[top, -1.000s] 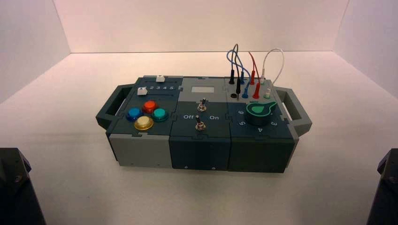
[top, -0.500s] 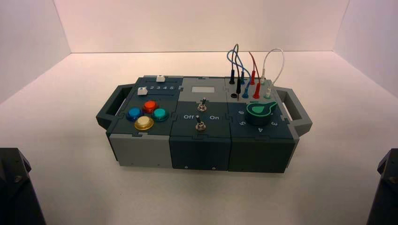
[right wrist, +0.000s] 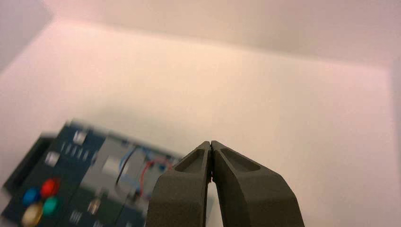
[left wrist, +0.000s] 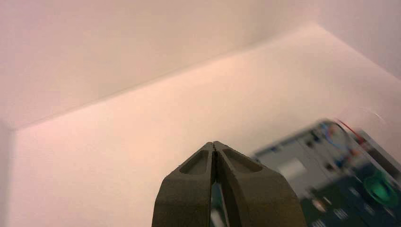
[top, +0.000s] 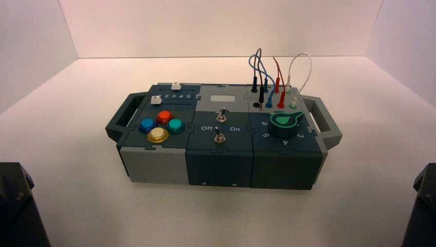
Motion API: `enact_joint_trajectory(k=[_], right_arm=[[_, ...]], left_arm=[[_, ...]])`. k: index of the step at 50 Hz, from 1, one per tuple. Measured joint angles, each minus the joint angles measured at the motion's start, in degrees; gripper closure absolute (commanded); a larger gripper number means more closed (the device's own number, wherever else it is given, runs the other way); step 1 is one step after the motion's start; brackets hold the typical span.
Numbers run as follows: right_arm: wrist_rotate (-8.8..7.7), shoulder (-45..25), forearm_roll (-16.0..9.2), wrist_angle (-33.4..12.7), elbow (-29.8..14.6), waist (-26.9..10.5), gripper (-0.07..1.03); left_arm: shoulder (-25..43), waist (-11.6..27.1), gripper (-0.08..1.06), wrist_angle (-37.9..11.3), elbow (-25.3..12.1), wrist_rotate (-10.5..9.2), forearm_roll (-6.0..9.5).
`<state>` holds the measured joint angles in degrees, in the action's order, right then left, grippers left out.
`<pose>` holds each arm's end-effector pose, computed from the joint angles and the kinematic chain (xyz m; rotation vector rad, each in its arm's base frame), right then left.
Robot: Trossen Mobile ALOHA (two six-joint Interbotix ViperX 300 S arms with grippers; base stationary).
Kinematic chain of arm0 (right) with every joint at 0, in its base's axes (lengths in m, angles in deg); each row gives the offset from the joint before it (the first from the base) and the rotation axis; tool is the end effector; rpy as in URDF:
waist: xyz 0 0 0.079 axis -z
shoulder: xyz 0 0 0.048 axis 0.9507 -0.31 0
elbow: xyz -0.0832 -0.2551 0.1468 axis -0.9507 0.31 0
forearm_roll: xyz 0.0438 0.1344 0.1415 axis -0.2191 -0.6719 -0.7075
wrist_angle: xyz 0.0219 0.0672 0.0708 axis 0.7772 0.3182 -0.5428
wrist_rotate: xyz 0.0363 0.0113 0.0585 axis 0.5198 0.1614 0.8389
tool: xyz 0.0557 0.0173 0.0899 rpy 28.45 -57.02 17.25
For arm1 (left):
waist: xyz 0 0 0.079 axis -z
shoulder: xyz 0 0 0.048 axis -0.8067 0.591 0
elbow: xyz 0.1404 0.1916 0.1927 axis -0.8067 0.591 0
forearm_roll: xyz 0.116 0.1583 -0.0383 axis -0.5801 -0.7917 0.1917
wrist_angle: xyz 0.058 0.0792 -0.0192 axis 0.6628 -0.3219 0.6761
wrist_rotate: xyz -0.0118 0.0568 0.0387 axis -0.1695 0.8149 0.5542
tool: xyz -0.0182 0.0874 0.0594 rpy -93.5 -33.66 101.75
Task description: Turn the knob to position 1.
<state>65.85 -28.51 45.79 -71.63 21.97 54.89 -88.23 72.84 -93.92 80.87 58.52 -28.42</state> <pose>0.2510 0.0854 0.2381 -0.0319 0.7348 0.3044 0.2395 -0.1073 0.2559 0.1612 0.5515 -0.4819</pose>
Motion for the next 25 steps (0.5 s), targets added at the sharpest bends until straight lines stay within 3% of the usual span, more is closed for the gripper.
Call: enact_joint_trajectory(k=[14, 25], right_arm=[[0.00, -1.85, -2.37, -7.73, -1.23, -0.44, 0.98], [0.62, -5.80, -3.52, -16.61, -2.81, -0.62, 0.98]], left_arm=[[8.96, 5.62, 1.01, -6.42, -4.57, 0.00, 0.97], [16.08, 9.32, 1.01, -11.16, -8.70, 0.09, 4.39]])
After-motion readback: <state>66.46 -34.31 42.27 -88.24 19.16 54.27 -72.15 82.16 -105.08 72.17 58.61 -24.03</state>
